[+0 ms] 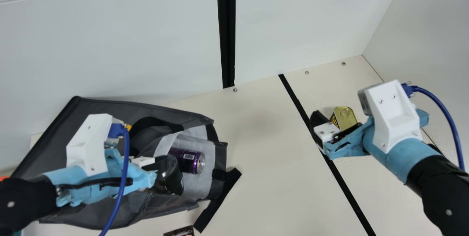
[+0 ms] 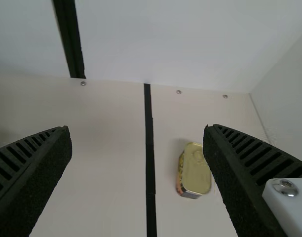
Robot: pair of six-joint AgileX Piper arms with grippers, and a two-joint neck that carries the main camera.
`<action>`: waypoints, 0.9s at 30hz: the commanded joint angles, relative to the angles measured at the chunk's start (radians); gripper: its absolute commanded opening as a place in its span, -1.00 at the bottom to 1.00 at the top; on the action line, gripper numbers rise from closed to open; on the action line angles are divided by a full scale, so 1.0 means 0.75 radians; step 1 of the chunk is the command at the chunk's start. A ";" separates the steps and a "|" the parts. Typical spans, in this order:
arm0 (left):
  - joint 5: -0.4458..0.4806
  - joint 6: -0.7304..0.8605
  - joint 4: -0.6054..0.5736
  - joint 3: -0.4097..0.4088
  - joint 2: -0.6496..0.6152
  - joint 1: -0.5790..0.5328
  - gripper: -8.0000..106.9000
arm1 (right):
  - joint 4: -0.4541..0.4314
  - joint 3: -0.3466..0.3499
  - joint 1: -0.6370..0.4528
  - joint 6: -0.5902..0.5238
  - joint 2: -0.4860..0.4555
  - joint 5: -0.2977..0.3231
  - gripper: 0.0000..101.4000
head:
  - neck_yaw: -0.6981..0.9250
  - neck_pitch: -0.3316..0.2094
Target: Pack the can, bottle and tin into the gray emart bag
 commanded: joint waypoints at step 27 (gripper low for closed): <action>0.000 0.000 0.000 0.000 0.000 0.000 -0.68 | -0.590 -0.263 -0.039 0.504 -0.073 0.402 0.79 | -0.001 -0.030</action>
